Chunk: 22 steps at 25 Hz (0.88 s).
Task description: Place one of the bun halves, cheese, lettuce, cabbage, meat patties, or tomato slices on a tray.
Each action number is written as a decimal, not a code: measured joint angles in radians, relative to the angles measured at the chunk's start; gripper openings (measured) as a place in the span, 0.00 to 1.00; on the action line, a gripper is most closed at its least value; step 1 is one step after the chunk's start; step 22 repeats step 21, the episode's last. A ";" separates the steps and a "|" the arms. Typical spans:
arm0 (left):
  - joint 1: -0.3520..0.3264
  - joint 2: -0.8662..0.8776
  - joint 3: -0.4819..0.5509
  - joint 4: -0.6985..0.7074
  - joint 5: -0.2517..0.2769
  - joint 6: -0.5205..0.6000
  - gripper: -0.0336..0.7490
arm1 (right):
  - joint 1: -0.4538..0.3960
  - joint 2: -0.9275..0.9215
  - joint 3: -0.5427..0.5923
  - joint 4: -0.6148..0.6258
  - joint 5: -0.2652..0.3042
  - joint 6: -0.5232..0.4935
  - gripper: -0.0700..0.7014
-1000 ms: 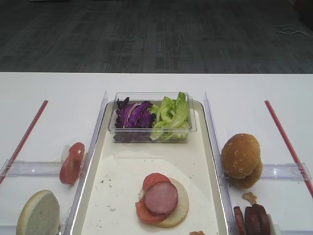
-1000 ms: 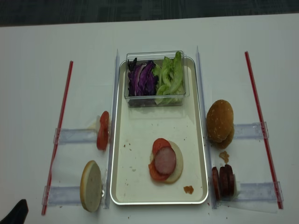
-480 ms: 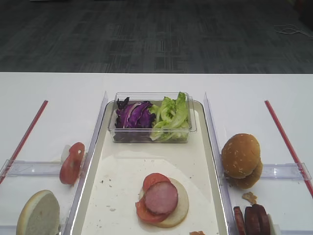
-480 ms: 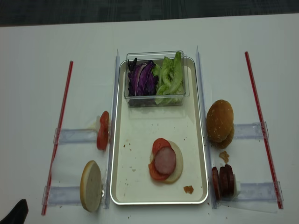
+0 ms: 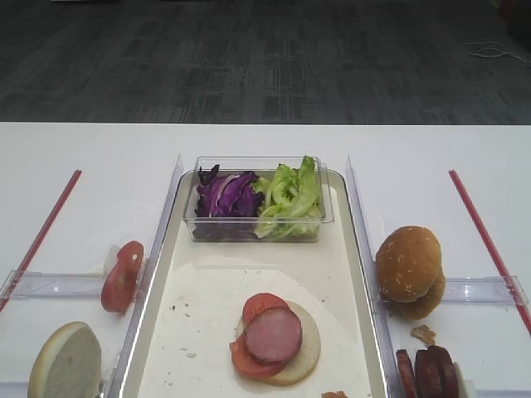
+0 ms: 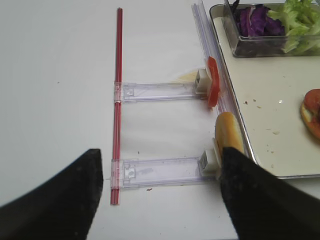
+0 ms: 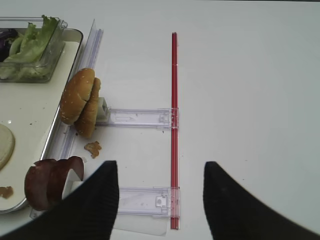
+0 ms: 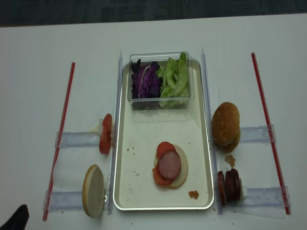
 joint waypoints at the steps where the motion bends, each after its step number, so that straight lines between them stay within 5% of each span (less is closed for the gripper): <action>1: 0.000 0.000 0.000 0.000 0.000 0.000 0.64 | 0.000 0.000 0.000 0.000 0.000 0.000 0.62; 22: 0.000 0.000 0.000 0.000 0.000 0.000 0.64 | 0.000 0.000 0.000 0.000 0.000 0.000 0.62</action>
